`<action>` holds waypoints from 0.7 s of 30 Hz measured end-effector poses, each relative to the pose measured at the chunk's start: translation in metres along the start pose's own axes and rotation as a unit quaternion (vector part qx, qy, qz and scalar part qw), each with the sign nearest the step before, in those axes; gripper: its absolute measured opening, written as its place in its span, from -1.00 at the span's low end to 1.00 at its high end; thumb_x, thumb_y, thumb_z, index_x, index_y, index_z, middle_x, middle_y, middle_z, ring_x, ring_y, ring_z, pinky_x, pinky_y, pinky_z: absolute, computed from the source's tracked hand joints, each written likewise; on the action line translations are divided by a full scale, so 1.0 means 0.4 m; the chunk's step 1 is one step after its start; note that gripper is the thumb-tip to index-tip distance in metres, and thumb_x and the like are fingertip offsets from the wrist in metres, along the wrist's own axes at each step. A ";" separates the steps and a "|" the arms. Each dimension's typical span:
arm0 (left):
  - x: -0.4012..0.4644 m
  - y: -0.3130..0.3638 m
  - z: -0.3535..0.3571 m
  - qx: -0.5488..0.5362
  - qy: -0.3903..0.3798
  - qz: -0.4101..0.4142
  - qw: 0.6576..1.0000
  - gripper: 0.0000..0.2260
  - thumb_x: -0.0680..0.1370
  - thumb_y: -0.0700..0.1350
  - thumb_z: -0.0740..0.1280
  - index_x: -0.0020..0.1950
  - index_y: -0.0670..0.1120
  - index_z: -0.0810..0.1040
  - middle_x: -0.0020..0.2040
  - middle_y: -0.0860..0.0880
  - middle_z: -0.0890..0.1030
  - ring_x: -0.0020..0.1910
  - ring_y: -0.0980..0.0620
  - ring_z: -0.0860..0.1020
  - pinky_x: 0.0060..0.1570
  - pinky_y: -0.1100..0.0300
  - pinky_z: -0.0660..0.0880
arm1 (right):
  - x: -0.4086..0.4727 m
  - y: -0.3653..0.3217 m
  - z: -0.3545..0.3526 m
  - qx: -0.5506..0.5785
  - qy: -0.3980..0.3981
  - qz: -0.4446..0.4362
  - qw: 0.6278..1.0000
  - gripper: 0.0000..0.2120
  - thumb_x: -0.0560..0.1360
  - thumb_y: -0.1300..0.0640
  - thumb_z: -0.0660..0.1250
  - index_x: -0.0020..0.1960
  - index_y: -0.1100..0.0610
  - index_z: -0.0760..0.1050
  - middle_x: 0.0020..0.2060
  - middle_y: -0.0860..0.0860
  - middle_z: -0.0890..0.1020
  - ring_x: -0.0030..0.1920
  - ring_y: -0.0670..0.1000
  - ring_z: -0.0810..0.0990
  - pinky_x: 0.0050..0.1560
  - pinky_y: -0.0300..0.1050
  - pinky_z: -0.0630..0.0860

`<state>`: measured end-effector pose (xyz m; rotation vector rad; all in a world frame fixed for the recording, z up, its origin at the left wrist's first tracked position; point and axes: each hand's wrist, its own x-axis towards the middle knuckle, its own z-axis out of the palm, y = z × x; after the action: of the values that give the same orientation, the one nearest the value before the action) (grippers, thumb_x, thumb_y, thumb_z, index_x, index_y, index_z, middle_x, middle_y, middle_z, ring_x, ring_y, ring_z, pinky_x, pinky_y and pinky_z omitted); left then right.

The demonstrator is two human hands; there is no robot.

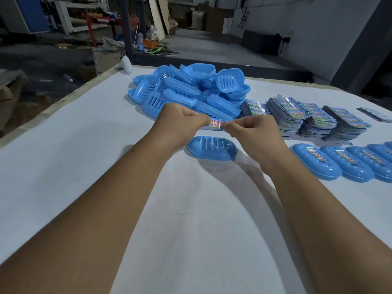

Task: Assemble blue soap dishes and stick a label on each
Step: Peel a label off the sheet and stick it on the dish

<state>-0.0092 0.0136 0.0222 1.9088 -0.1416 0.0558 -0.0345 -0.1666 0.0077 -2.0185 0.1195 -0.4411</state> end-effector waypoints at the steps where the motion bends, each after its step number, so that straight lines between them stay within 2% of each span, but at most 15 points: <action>1: 0.000 0.000 0.001 0.000 -0.002 -0.001 1.000 -0.86 0.48 -0.02 0.50 -0.25 -0.02 0.67 -0.64 0.21 0.43 -0.63 0.31 0.42 -0.67 0.45 0.23 | 0.000 0.001 0.000 0.001 0.001 0.004 1.000 -0.75 0.41 -0.08 0.51 -0.23 0.11 0.66 -0.42 0.04 0.47 -0.44 -0.04 0.25 -0.52 -0.30 0.21; 4: 0.002 -0.003 0.004 -0.004 -0.008 -0.006 1.000 -0.88 0.47 -0.03 0.50 -0.23 -0.03 0.68 -0.64 0.21 0.43 -0.64 0.31 0.41 -0.68 0.45 0.22 | 0.001 0.000 -0.001 0.005 0.007 0.022 1.000 -0.72 0.38 -0.02 0.52 -0.24 0.21 0.62 -0.44 0.03 0.44 -0.49 -0.05 0.22 -0.54 -0.32 0.17; 6: 0.006 -0.008 0.006 0.002 -0.006 -0.012 1.000 -0.87 0.46 -0.03 0.51 -0.25 -0.04 0.67 -0.60 0.21 0.49 -0.60 0.33 0.45 -0.65 0.43 0.30 | 0.003 -0.002 -0.002 0.006 0.008 0.036 0.999 -0.71 0.34 -0.01 0.51 -0.25 0.24 0.61 -0.44 0.03 0.44 -0.51 -0.06 0.20 -0.56 -0.32 0.16; 8: 0.008 -0.016 0.008 0.005 -0.009 -0.024 1.000 -0.83 0.41 0.01 0.53 -0.27 -0.07 0.69 -0.46 0.17 0.63 -0.44 0.29 0.60 -0.45 0.35 0.55 | 0.004 -0.004 -0.004 0.002 0.002 0.052 0.999 -0.68 0.31 -0.05 0.52 -0.25 0.23 0.62 -0.44 0.02 0.46 -0.53 -0.06 0.23 -0.57 -0.31 0.18; 9: 0.009 -0.021 0.012 0.004 -0.013 -0.033 0.999 -0.81 0.37 0.05 0.53 -0.26 -0.07 0.71 -0.36 0.09 0.70 -0.31 0.17 0.69 -0.25 0.21 0.66 | 0.003 -0.003 -0.004 -0.001 -0.003 0.057 0.998 -0.67 0.30 -0.07 0.53 -0.24 0.22 0.64 -0.43 0.02 0.48 -0.54 -0.08 0.25 -0.57 -0.31 0.20; 11: 0.006 -0.028 0.020 0.016 -0.017 -0.040 0.999 -0.71 0.28 0.14 0.52 -0.21 -0.06 0.72 -0.23 -0.09 0.73 -0.12 -0.11 0.73 0.00 -0.12 0.67 | 0.001 0.000 -0.004 -0.008 -0.009 0.057 0.998 -0.61 0.31 -0.10 0.57 -0.20 0.24 0.66 -0.43 0.00 0.50 -0.56 -0.12 0.29 -0.58 -0.32 0.23; 13: 0.002 -0.031 0.027 0.031 -0.015 -0.037 0.999 -0.58 0.23 0.18 0.51 -0.16 -0.15 0.70 -0.17 -0.18 0.72 -0.05 -0.22 0.70 0.02 -0.22 0.65 | -0.002 0.004 -0.002 -0.012 -0.011 0.050 0.999 -0.58 0.33 -0.08 0.59 -0.21 0.30 0.64 -0.51 -0.07 0.45 -0.57 -0.14 0.29 -0.57 -0.36 0.23; 15: 0.002 -0.037 0.031 0.053 -0.012 -0.030 0.998 -0.52 0.21 0.19 0.51 -0.15 -0.20 0.68 -0.14 -0.22 0.71 -0.05 -0.26 0.69 0.02 -0.24 0.64 | -0.005 0.007 -0.001 -0.023 -0.020 0.051 0.998 -0.61 0.34 -0.03 0.60 -0.31 0.28 0.58 -0.61 -0.14 0.34 -0.60 -0.15 0.25 -0.59 -0.38 0.19; 18: 0.005 -0.044 0.030 0.088 -0.003 -0.018 0.996 -0.54 0.22 0.18 0.50 -0.19 -0.21 0.67 -0.20 -0.19 0.70 -0.11 -0.23 0.68 -0.03 -0.19 0.65 | -0.005 0.005 0.005 -0.058 -0.035 0.059 0.996 -0.65 0.33 -0.02 0.60 -0.41 0.13 0.50 -0.64 -0.13 0.33 -0.61 -0.13 0.26 -0.61 -0.37 0.18; 21: 0.005 -0.045 0.033 0.136 0.012 -0.001 0.991 -0.58 0.26 0.18 0.47 -0.21 -0.18 0.68 -0.27 -0.13 0.68 -0.24 -0.16 0.65 -0.10 -0.07 0.62 | -0.002 0.004 0.013 -0.088 -0.038 0.061 0.993 -0.67 0.31 -0.02 0.58 -0.43 0.10 0.50 -0.60 -0.08 0.38 -0.59 -0.13 0.28 -0.61 -0.35 0.22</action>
<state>-0.0053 0.0071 0.0012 2.1793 -0.1214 0.1001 -0.0331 -0.1630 0.0039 -2.1848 0.2415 -0.2846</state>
